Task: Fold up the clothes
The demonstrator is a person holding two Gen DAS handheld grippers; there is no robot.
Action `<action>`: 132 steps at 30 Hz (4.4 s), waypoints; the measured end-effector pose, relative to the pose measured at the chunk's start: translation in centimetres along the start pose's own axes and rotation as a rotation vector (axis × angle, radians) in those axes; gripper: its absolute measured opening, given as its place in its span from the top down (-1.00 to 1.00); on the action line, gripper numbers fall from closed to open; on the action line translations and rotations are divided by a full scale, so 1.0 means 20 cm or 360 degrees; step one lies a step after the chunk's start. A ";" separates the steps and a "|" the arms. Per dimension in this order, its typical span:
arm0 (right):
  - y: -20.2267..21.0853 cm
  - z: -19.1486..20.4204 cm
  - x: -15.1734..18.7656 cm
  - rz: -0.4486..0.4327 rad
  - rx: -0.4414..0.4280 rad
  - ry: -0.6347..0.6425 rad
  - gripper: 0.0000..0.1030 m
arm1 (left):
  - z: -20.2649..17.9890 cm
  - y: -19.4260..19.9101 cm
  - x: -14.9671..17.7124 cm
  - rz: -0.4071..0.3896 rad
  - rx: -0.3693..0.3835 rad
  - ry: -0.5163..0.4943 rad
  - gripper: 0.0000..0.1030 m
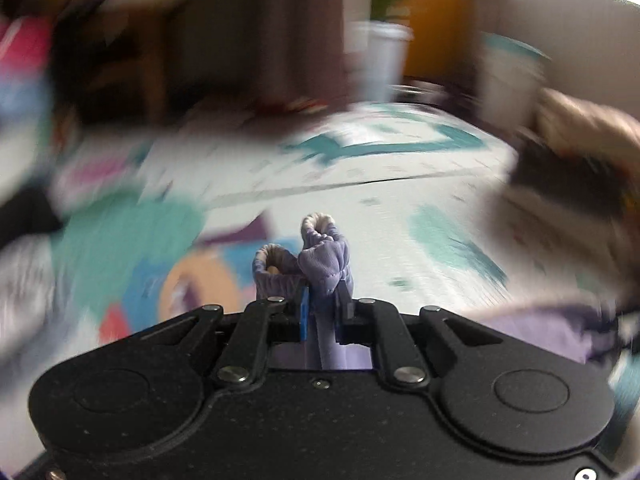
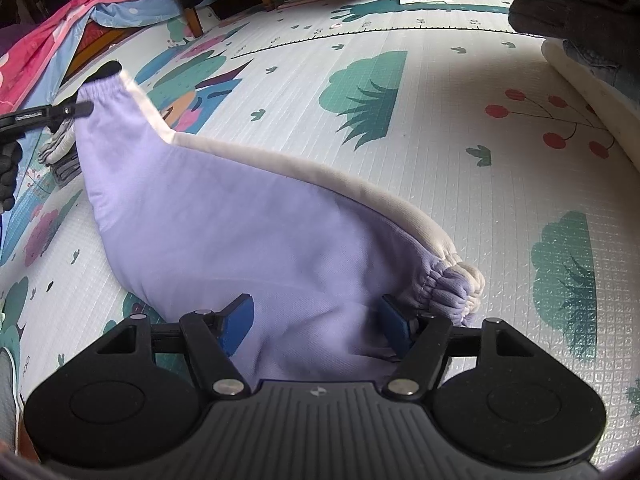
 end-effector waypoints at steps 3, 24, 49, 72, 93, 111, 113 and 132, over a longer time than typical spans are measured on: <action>0.00 0.00 0.00 0.0000 -0.0005 -0.0001 -0.33 | -0.27 0.02 0.00 -0.0088 0.0076 -0.0384 0.82; 0.10 -0.03 0.01 -0.0069 -0.0020 -0.0059 -0.33 | -0.68 -0.13 0.34 0.0061 0.0332 -0.0849 0.17; 0.11 -0.04 0.02 -0.0053 -0.0027 -0.0078 -0.33 | -0.68 -0.34 0.31 0.0488 0.0646 -0.0459 0.22; 0.09 -0.04 0.03 -0.0033 -0.0046 -0.0063 -0.34 | -0.64 -0.30 0.20 0.0403 0.0574 -0.0192 0.63; 0.31 -0.17 0.06 -0.0278 0.0058 -0.0330 -0.33 | -0.63 -0.53 0.25 0.0464 0.0672 -0.0262 0.25; 0.27 -0.31 0.50 -0.0402 -0.0175 -0.1636 -0.34 | -0.38 -0.15 0.31 0.0397 0.0519 -0.0082 -0.02; 0.24 -0.28 0.53 -0.0447 -0.0205 -0.1748 -0.37 | -0.25 -0.17 0.31 0.0415 0.0410 0.0061 -0.02; 0.26 -0.32 0.07 -0.0745 -0.0117 -0.1274 0.51 | -0.01 -0.11 0.59 0.0724 0.0499 0.0718 0.02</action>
Point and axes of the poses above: each gripper's, at about its wrist camera, not at the fingertips, and y roughly against the way its jaws point, z to its left, x to its underside, the point moved 3 cm from there along -y, roughly the way its jaws point, and after that the axes turned 1 degree about -z, right-handed, at the moved point
